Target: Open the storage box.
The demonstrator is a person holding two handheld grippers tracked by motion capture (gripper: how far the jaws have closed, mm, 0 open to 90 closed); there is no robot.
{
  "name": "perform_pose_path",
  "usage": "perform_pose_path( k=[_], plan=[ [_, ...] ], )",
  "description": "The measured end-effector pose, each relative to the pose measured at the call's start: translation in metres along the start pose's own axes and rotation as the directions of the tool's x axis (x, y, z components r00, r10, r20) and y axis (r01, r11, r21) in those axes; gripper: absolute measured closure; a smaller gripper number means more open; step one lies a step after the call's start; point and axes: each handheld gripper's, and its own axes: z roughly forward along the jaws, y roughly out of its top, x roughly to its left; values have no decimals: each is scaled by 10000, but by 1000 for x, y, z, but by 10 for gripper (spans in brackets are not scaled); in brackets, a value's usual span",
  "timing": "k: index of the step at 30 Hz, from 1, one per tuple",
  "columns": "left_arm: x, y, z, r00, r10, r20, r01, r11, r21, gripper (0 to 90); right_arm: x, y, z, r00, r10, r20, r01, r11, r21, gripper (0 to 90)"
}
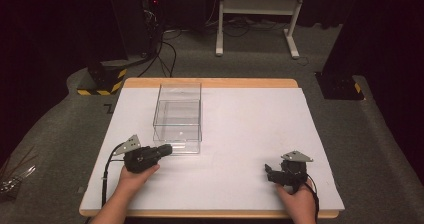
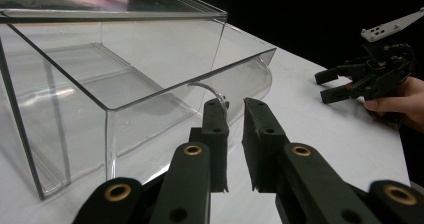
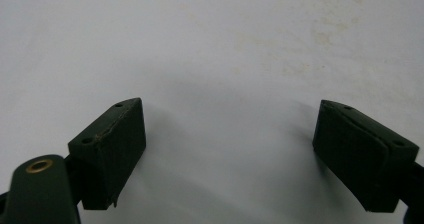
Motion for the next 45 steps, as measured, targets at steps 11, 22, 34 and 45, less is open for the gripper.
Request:
perform_pose_path(
  k=[11,22,34,45],
  plan=[
    [-7,0,-6,9997,159,205,-165,9995,272,811,0,0,0,10000,2,0,-2,10000,19,138],
    [-21,-6,-14,9986,212,478,-230,9990,382,818,0,0,0,10000,3,0,-3,10000,20,138],
    [-38,-13,-21,9946,416,953,-490,9959,764,832,0,0,0,10000,2,4,-2,10000,23,138],
    [-44,-19,-30,9915,474,1213,-583,9944,884,836,0,0,0,10000,1,9,-1,10000,20,138]
  ],
)
